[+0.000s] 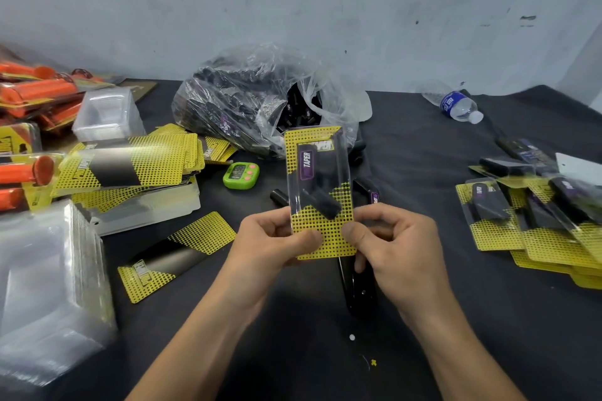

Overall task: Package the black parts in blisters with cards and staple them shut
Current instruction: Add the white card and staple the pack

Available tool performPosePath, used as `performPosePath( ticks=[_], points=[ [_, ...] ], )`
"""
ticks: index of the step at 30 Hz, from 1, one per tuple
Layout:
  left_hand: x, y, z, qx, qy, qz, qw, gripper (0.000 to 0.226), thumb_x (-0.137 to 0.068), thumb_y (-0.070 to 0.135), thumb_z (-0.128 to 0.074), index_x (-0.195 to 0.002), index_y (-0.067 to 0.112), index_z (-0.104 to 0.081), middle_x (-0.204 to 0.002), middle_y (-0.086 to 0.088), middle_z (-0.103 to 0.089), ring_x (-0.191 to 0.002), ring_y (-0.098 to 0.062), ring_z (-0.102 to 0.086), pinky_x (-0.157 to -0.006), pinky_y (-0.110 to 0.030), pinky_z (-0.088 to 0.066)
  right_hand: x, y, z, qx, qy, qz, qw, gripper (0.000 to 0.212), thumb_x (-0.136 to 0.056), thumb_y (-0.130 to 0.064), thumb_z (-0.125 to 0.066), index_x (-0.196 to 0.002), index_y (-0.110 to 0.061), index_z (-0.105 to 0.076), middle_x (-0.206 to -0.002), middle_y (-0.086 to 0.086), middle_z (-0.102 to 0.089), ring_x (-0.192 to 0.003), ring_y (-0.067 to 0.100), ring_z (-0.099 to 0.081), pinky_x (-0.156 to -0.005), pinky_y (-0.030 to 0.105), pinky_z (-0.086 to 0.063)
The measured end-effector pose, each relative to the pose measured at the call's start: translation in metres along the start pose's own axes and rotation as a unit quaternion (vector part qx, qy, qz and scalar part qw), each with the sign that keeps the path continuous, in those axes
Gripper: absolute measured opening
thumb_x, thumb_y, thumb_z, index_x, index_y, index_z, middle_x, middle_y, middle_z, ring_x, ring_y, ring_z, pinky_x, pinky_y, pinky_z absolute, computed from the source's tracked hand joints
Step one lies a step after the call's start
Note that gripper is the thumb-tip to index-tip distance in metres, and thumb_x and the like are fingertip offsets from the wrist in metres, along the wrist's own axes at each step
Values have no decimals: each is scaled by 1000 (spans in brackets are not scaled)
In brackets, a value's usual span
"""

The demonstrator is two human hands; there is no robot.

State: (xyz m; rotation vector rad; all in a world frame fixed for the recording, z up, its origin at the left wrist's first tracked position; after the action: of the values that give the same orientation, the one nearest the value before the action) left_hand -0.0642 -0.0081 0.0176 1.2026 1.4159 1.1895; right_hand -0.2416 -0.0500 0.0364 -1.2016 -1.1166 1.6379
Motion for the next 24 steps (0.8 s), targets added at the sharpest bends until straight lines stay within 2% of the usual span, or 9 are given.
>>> performPosePath(
  ticks=[2, 4, 8, 12, 14, 16, 20, 22, 24],
  points=[
    [0, 1, -4, -19, 13, -21, 1000, 29, -84, -6, -76, -101, 17, -83, -98, -12, -80, -84, -16, -75, -71, -22, -56, 1, 4, 0, 22, 9, -6, 1000, 18, -88, -18, -81, -86, -35, -77, -63, -5, -73, -49, 7, -63, -49, 19, -47],
    [0, 3, -6, -29, 36, -35, 998, 40, -82, -17, -72, -96, 19, -84, -93, -10, -80, -79, -12, -74, -68, -20, -55, 2, 8, -2, 35, 11, -16, 999, 17, -87, -18, -83, -83, -34, -77, -66, -4, -74, -59, 9, -69, -56, 21, -52],
    [0, 7, -8, -20, 65, -39, 997, 42, -79, -24, -68, -87, 14, -84, -88, -11, -80, -73, -11, -73, -64, -19, -55, -2, 12, -5, 32, -13, -48, 998, 12, -87, -19, -82, -80, -29, -78, -69, -1, -76, -68, 18, -73, -66, 37, -58],
    [1, 11, -12, -39, 76, -29, 996, 33, -82, -16, -72, -92, 13, -83, -91, -10, -80, -78, -15, -75, -68, -22, -56, -1, 5, 0, 13, 16, -33, 999, 16, -86, -17, -82, -78, -31, -79, -71, -1, -75, -69, 16, -72, -66, 31, -57],
    [3, 13, -20, -74, 95, -26, 992, 31, -83, -7, -77, -94, 21, -83, -91, -4, -81, -84, -19, -77, -75, -29, -59, 0, 2, 7, -16, 53, -29, 998, 18, -87, -13, -81, -79, -29, -80, -73, 1, -76, -70, 21, -71, -65, 33, -58],
    [4, 20, -33, -89, 119, -24, 989, 40, -80, -6, -77, -92, 31, -82, -88, 1, -81, -84, -19, -78, -80, -35, -61, 4, -2, 15, -46, 69, -42, 996, 18, -90, -12, -77, -80, -26, -80, -72, 1, -74, -62, 15, -67, -57, 27, -54],
    [2, 34, -64, -56, 102, -9, 993, 50, -66, -6, -73, -92, 36, -81, -81, -1, -80, -70, -13, -75, -65, -30, -60, 18, -7, 36, -72, 73, -70, 992, 19, -95, -11, -71, -83, -23, -79, -70, 4, -72, -51, 16, -59, -48, 23, -46],
    [0, 38, -78, -61, 84, 5, 995, 48, -57, 4, -74, -93, 35, -81, -79, -3, -79, -69, -17, -73, -65, -37, -62, 22, -11, 52, -77, 89, -73, 990, 20, -96, -8, -71, -81, -20, -79, -67, 5, -69, -47, 19, -56, -45, 23, -44],
    [-3, 39, -93, -78, 71, 28, 994, 49, -55, 10, -76, -95, 36, -80, -81, -6, -79, -76, -31, -75, -78, -51, -63, 26, -15, 70, -84, 115, -76, 987, 21, -95, -6, -70, -79, -16, -78, -63, 7, -67, -44, 19, -53, -44, 22, -42]
  ],
)
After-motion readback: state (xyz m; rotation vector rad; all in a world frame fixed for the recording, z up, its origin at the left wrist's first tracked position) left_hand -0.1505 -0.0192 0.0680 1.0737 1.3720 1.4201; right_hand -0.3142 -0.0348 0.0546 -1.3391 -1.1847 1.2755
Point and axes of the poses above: each hand's wrist, its own x-axis away from the middle knuckle, its own z-axis out of the back of the hand, y = z × x, the point moved 6 cm from there along -x, towards the middle knuckle
